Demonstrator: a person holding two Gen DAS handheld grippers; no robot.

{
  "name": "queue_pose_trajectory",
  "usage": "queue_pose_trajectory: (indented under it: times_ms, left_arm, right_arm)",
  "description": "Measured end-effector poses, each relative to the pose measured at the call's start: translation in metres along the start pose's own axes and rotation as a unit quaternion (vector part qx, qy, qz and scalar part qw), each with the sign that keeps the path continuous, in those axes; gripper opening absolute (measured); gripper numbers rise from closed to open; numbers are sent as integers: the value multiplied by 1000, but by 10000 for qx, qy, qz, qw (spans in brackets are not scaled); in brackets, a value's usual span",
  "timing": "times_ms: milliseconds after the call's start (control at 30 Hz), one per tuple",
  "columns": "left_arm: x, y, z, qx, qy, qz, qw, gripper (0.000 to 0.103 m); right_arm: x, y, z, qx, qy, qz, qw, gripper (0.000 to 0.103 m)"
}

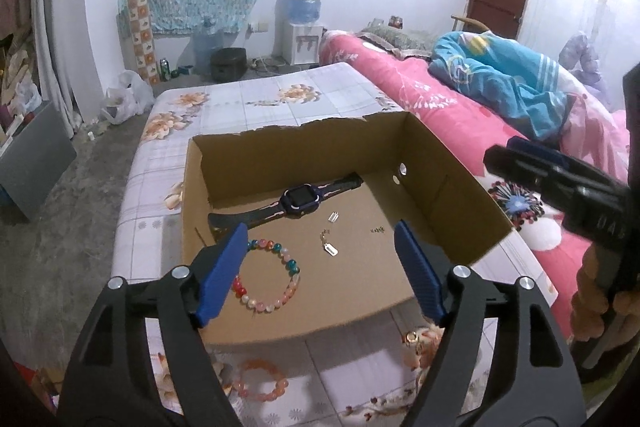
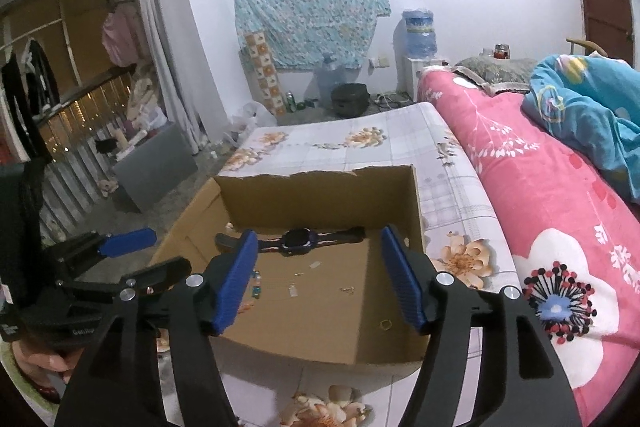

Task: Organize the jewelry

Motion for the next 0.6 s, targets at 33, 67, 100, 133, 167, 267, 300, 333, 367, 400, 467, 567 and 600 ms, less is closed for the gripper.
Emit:
queue_pose_trajectory:
  times_ms: [33, 67, 100, 133, 167, 267, 300, 333, 367, 400, 467, 567, 600]
  left_arm:
    - [3, -2, -1, -19, -9, -18, 10000, 74]
    - [6, -5, -2, -41, -18, -28, 10000, 75]
    - [10, -8, -3, -67, -32, -39, 10000, 76]
    - [12, -10, -4, -82, -43, -43, 9999, 77]
    - [15, -13, -5, -111, -60, -50, 9999, 78]
    - [22, -20, -9, -164, -112, -68, 9998, 80]
    - [24, -22, -10, -183, -133, -75, 9997, 81]
    - [26, -24, -11, -203, -151, -87, 9996, 82]
    - [29, -28, -13, -235, -177, -103, 9995, 83]
    - [31, -31, -14, -263, -202, -114, 9994, 84]
    - [33, -35, -18, -315, -246, -120, 9991, 84]
    - [35, -45, -22, -416, -285, -102, 9987, 85]
    - [35, -47, -23, -433, -292, -89, 9986, 85]
  right_arm:
    - [4, -1, 0, -5, 26, -15, 10000, 63]
    - [6, -1, 0, -8, 48, -24, 10000, 63]
    - [10, -2, 1, -16, 95, -34, 9999, 63]
    - [14, -3, 1, -32, 144, -40, 9999, 63]
    - [16, -4, 1, -42, 174, -41, 9998, 63]
    - [27, -8, 3, -56, 291, -100, 9995, 69]
    - [31, -9, 4, -52, 325, -124, 9994, 70]
    - [35, -11, 5, -39, 360, -153, 9992, 71]
    - [40, -12, 5, -24, 370, -184, 9991, 71]
    - [44, -14, 5, -1, 377, -207, 9991, 71]
    - [52, -18, 5, 15, 396, -240, 9989, 77]
    - [61, -26, 2, 11, 450, -253, 9987, 82]
    - [62, -28, 2, 18, 445, -244, 9987, 84]
Point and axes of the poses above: each gripper's, at about its wrist camera, not at the fingertips, and x roughly against the way its jaws point, z to its left, y to its top, the point moved 3 cm from there along -x, roughly the way its jaws point, and after that the axes turned 10 degrees about -y, right-handed, at the moved point
